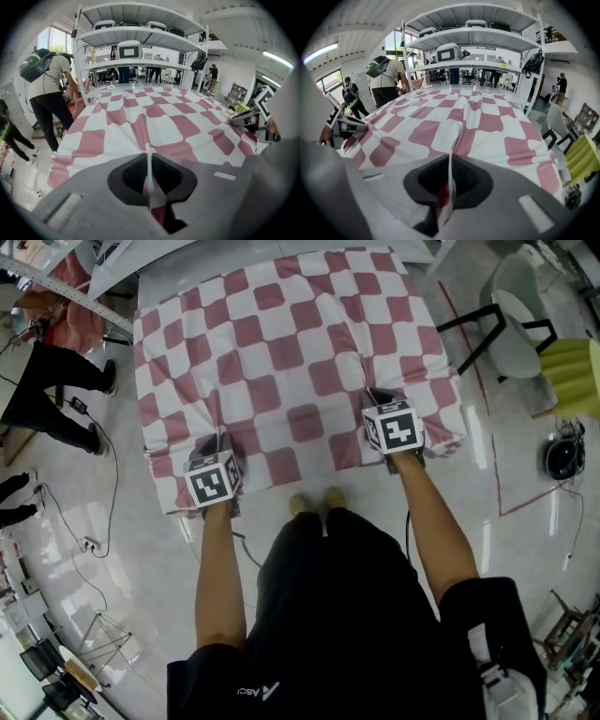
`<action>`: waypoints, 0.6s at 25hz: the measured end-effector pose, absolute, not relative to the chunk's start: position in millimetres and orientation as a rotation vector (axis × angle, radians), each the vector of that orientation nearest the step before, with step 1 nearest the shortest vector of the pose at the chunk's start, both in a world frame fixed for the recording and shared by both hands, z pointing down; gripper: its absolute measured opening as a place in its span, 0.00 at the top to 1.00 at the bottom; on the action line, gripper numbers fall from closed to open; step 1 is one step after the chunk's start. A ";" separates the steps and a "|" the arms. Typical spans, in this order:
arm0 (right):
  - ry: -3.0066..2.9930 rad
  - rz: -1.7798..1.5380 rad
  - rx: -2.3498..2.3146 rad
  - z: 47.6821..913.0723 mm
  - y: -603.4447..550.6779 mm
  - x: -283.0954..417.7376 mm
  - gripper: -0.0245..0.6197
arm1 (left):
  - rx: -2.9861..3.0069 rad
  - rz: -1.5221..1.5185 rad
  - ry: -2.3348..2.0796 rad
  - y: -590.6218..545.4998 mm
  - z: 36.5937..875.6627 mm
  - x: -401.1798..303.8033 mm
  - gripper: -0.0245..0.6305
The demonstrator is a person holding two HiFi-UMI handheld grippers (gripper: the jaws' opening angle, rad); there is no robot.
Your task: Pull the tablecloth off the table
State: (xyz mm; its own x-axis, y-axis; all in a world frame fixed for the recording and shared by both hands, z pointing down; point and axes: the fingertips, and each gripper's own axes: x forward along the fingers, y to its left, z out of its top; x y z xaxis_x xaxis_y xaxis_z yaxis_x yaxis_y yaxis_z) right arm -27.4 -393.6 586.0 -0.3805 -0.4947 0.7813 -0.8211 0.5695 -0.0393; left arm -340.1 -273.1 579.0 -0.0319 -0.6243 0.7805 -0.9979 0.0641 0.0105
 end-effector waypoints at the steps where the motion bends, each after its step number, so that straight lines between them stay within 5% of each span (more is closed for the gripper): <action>1: -2.055 0.569 1.049 585.3 -393.5 -28.6 0.94 | 1.616 0.758 -1.732 -272.1 578.2 -343.8 0.95; 15: -2.290 0.736 1.063 550.3 -375.8 -28.4 0.95 | 1.616 0.647 -1.774 -263.1 569.4 -337.9 0.95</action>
State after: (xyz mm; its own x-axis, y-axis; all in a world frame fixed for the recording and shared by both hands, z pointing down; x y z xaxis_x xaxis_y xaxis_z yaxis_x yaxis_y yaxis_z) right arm -28.4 -375.8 550.3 -0.5660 -0.5218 0.6383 -0.7960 0.5473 -0.2585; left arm -337.9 -263.1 569.4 -0.0348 -0.6733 0.7386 -0.9907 0.1206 0.0633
